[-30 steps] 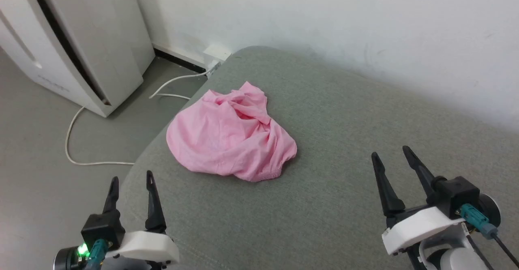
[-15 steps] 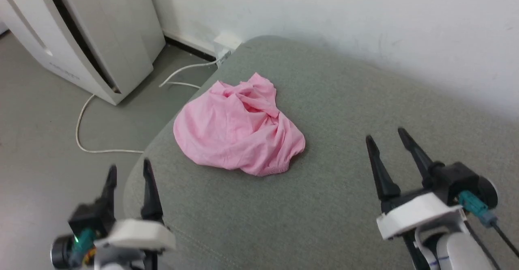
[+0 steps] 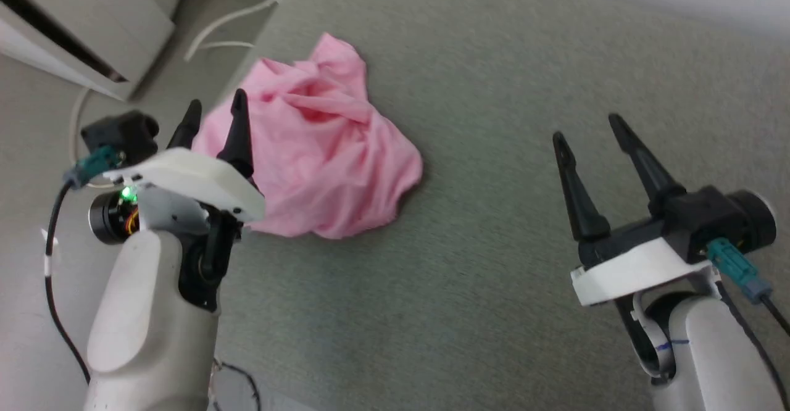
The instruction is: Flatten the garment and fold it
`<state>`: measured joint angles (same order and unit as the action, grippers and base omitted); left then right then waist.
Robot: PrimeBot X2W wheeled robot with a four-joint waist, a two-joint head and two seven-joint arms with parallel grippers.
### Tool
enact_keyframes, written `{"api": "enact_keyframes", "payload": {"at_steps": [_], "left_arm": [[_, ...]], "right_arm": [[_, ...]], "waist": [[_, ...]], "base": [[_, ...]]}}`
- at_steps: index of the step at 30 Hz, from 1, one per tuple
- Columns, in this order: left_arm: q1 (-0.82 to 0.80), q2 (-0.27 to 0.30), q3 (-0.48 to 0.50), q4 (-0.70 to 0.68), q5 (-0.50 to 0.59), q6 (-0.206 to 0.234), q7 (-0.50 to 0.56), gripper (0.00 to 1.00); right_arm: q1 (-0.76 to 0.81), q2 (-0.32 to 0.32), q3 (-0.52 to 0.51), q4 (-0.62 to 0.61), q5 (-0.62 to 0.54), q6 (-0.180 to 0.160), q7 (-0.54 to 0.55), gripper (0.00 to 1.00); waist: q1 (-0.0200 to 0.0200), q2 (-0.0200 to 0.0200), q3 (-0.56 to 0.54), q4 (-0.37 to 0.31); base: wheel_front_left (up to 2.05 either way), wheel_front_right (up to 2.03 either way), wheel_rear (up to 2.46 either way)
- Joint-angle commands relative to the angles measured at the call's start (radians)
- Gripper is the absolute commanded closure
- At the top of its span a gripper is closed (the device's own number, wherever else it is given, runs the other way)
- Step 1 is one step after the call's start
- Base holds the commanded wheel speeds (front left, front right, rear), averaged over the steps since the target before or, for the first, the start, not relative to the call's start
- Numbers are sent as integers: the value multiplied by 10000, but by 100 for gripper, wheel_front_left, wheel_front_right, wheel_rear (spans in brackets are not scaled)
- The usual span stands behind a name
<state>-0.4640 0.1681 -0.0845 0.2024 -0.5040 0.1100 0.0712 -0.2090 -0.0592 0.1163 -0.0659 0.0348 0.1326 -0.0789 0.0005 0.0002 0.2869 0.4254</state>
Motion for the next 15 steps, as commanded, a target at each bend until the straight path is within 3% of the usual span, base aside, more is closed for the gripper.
{"api": "enact_keyframes", "payload": {"at_steps": [1,6,14,15], "left_arm": [[-279,29,0,260,-99,-76,308,0],[-887,117,101,934,-669,20,1669,0],[-127,715,-190,1325,-789,858,4573,0],[39,799,-205,1249,-805,947,4855,19]], "right_arm": [[-300,-68,52,-86,-23,-19,-37,0],[-658,-90,52,-52,92,-19,-233,0],[-726,-29,94,442,279,-19,-638,0],[-708,-20,75,517,304,-19,-682,0]], "waist": [[-5,-2,1947,-1757],[-5,-2,2526,-2383],[-5,-2,2434,-2807],[-5,-2,2334,-2810]], "base": [[0,0,0],[0,0,0],[0,0,0],[0,0,0]]}}
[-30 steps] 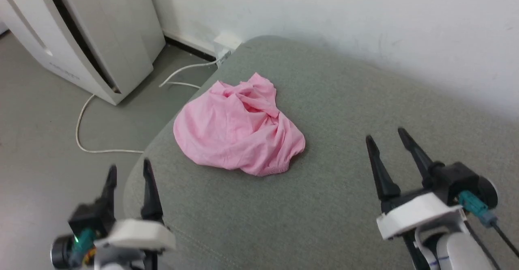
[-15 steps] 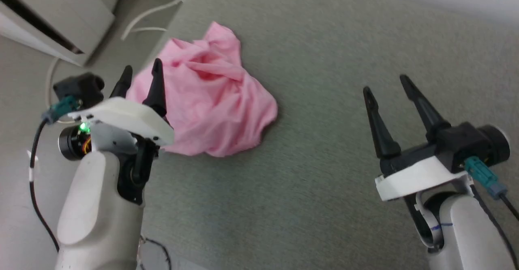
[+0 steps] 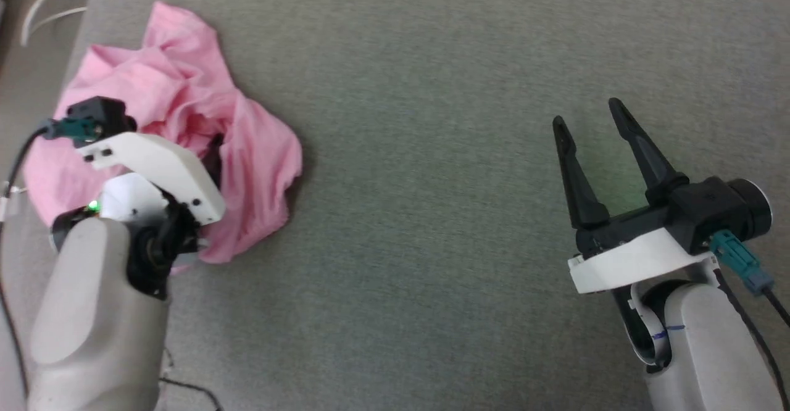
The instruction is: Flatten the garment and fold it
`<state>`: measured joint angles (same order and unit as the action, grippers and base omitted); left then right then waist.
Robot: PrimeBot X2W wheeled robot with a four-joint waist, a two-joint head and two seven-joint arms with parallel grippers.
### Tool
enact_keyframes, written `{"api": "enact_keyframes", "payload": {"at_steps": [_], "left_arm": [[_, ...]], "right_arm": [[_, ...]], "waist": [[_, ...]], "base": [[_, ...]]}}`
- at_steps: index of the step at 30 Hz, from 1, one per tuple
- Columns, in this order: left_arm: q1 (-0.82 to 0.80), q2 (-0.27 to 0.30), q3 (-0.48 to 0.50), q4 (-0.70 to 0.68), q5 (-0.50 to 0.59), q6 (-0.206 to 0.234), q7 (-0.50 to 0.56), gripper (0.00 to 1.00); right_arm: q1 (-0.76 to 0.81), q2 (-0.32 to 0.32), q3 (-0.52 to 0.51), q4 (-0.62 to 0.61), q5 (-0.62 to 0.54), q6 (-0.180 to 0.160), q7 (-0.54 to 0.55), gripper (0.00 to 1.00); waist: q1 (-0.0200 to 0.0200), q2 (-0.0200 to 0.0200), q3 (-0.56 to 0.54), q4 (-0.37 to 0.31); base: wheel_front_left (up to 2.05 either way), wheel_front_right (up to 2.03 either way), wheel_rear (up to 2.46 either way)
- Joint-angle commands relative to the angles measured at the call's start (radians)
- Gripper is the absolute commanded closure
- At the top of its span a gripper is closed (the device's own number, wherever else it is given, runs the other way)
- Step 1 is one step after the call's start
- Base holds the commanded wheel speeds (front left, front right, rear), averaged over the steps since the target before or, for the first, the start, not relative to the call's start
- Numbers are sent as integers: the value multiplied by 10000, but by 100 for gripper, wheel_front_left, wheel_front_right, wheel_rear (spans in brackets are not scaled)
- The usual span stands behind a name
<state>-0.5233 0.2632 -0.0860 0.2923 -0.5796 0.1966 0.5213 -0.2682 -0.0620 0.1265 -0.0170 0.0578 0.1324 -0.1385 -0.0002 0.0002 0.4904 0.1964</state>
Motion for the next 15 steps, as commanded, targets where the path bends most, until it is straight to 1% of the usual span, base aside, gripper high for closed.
{"api": "enact_keyframes", "payload": {"at_steps": [1,2,4,6,8,11,13,15], "left_arm": [[779,-68,-187,225,-57,139,538,64],[898,30,-160,80,-31,191,590,100],[1067,277,-107,-281,212,278,309,100],[1126,465,78,-614,559,445,-492,100],[1074,587,338,-911,965,629,-1722,100],[980,754,476,-1330,1730,779,-3700,100],[891,801,423,-1566,2146,785,-4779,100],[823,809,270,-1833,2531,807,-5576,100]], "right_arm": [[-97,19,-46,104,98,-17,-129,0],[-71,27,-67,183,119,-17,-174,0],[-4,44,-93,341,161,-17,-255,0],[93,60,-99,521,206,-17,-325,0],[223,76,-119,694,281,-17,-394,0],[469,97,-214,955,388,-17,-503,0],[647,107,-296,1102,442,-17,-561,0],[865,112,-368,1207,567,-17,-597,0]], "waist": [[2,-2,178,-514],[2,-2,32,-494],[2,-2,-307,-441],[2,-2,-746,-381],[2,-2,-1237,-326],[2,-2,-2082,-281],[2,-2,-2646,-312],[2,-2,-3171,-393]], "base": [[0,0,0],[0,0,0],[0,0,0],[0,0,0],[0,0,0],[0,0,0],[0,0,0],[0,0,0]]}}
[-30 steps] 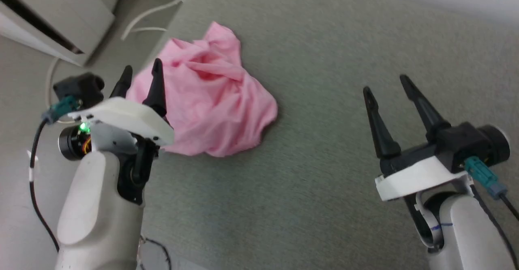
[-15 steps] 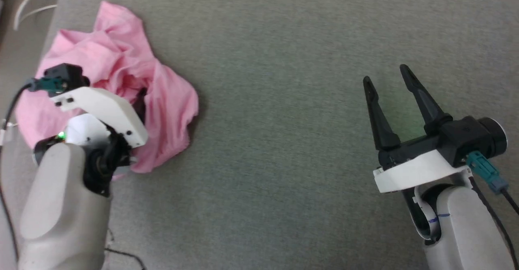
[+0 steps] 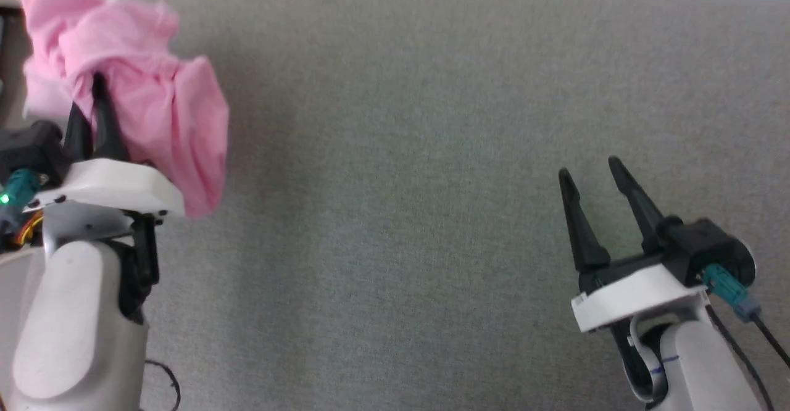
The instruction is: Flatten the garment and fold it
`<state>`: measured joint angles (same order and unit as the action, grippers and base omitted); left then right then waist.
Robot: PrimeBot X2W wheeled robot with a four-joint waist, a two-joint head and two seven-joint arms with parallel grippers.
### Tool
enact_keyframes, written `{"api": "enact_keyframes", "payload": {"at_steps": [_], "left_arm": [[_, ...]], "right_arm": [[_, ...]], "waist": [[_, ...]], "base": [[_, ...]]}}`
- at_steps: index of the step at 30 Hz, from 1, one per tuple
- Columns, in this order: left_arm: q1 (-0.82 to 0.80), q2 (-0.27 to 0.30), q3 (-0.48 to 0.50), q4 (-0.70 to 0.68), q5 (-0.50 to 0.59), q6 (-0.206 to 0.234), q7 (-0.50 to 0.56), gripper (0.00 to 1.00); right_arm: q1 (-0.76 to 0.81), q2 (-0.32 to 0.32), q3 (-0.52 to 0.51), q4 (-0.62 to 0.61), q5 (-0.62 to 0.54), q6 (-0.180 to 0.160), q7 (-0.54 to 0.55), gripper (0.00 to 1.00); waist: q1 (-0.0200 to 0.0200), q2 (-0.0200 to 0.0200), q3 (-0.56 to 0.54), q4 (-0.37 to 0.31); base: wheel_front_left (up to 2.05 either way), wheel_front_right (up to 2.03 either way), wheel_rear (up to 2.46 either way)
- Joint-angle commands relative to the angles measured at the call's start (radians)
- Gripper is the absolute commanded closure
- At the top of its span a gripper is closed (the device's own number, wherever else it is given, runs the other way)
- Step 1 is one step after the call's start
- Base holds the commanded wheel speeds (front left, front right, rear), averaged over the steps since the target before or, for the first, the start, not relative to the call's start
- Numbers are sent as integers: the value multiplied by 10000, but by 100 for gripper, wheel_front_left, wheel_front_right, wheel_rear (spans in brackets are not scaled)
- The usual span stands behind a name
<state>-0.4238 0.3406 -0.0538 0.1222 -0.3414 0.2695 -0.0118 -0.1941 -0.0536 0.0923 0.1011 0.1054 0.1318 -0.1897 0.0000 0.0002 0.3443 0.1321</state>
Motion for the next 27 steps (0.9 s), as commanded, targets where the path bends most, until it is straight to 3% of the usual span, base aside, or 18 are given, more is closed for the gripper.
{"api": "enact_keyframes", "payload": {"at_steps": [1,6,10,18,22,27], "left_arm": [[-202,24,-183,-262,329,67,-536,100],[-491,-262,-994,-803,798,-210,-1294,100],[-731,-725,-1777,-892,867,-518,-1260,100],[-1028,-1771,-2993,-158,520,-1179,-1135,100],[-894,-2111,-3614,924,212,-1610,-411,100],[-616,-2314,-4550,2869,-254,-2319,1781,100]], "right_arm": [[238,28,-53,67,165,-11,-104,0],[759,31,-237,148,371,-11,-84,0],[1047,32,-342,-9,377,-11,57,0],[1268,33,-510,-412,332,-11,363,0],[1295,33,-555,-566,358,-11,456,0],[1232,33,-564,-644,439,-11,463,0]], "waist": [[0,-2,-1967,171],[0,-2,-2925,-399],[0,-2,-3342,-1130],[0,-2,-3353,-2922],[0,-2,-3074,-3639],[0,-2,-2660,-4105]], "base": [[0,0,0],[0,0,0],[0,0,0],[0,0,0],[0,0,0],[0,0,0]]}}
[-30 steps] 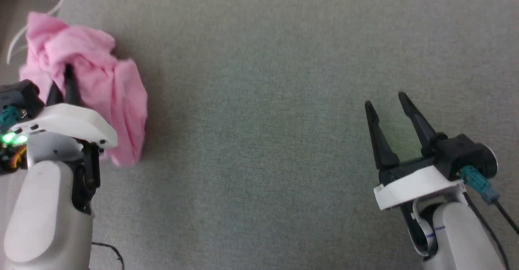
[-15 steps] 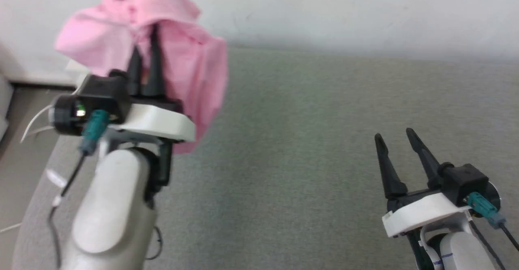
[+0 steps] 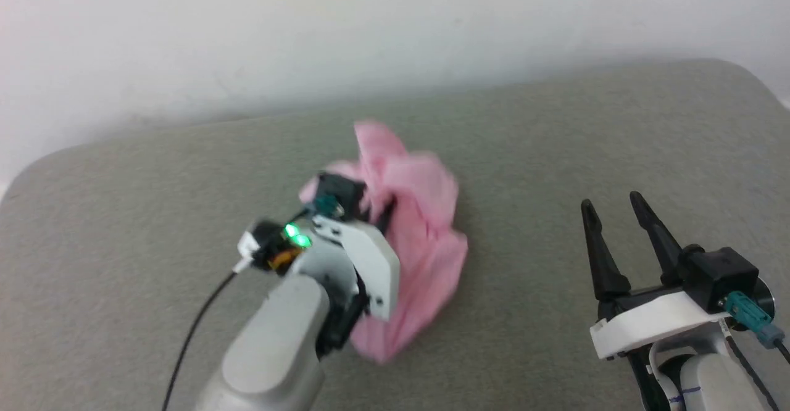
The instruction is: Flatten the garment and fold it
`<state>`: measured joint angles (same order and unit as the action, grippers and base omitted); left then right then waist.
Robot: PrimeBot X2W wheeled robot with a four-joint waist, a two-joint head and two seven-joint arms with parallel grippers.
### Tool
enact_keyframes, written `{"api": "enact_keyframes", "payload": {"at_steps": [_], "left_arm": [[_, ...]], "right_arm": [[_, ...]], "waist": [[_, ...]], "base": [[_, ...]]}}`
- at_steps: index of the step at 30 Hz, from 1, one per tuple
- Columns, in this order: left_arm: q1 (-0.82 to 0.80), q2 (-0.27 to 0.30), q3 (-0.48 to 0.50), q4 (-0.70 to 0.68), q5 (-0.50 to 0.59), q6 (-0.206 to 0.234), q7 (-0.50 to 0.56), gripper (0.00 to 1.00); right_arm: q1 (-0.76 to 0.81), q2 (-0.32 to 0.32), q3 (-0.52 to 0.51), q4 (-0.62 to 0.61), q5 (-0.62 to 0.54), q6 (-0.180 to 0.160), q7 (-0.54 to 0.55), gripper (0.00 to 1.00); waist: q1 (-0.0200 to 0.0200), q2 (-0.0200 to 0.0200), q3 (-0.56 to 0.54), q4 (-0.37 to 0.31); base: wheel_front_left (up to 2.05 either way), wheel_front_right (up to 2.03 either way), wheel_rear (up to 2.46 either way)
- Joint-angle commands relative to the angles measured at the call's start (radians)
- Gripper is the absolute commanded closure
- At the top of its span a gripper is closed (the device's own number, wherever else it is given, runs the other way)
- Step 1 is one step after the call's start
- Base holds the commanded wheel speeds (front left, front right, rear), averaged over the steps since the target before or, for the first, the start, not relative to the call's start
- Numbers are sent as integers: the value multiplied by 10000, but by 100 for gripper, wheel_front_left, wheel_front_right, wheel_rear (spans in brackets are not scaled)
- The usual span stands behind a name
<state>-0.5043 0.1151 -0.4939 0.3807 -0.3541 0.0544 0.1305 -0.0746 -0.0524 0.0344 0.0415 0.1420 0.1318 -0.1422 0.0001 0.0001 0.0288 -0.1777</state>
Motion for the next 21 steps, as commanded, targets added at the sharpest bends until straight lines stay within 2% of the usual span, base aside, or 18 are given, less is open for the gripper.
{"api": "enact_keyframes", "payload": {"at_steps": [1,2,3,4,7,11,17,21], "left_arm": [[248,-101,-271,630,-281,-302,831,100],[297,-140,-392,959,-426,-434,1309,85],[346,-184,-501,1225,-573,-555,1754,55],[392,-234,-563,1426,-741,-645,2129,3],[446,-325,-715,1792,-1052,-780,2934,0],[461,-400,-554,1577,-1319,-782,2654,0],[896,-482,245,123,-1880,-866,248,0],[1470,-114,838,-933,-1487,-388,-1625,0]], "right_arm": [[8,21,22,-49,95,-11,-23,0],[-21,22,24,-46,112,-11,-34,0],[-45,22,23,-40,126,-11,-48,0],[-69,22,33,-26,137,-11,-51,0],[-130,22,120,22,138,-11,-27,0],[-151,22,193,61,85,-11,9,0],[-105,22,301,58,-71,-11,142,0],[-15,22,372,-21,-131,-11,256,0]], "waist": [[-1,-1,569,-1044],[-1,-1,636,-1061],[-1,-1,694,-1057],[-1,-1,739,-1037],[-1,-1,808,-873],[-1,-1,755,-582],[-1,-1,423,154],[-1,-1,190,631]], "base": [[0,0,0],[0,0,0],[0,0,0],[0,0,0],[0,0,0],[0,0,0],[0,0,0],[0,0,0]]}}
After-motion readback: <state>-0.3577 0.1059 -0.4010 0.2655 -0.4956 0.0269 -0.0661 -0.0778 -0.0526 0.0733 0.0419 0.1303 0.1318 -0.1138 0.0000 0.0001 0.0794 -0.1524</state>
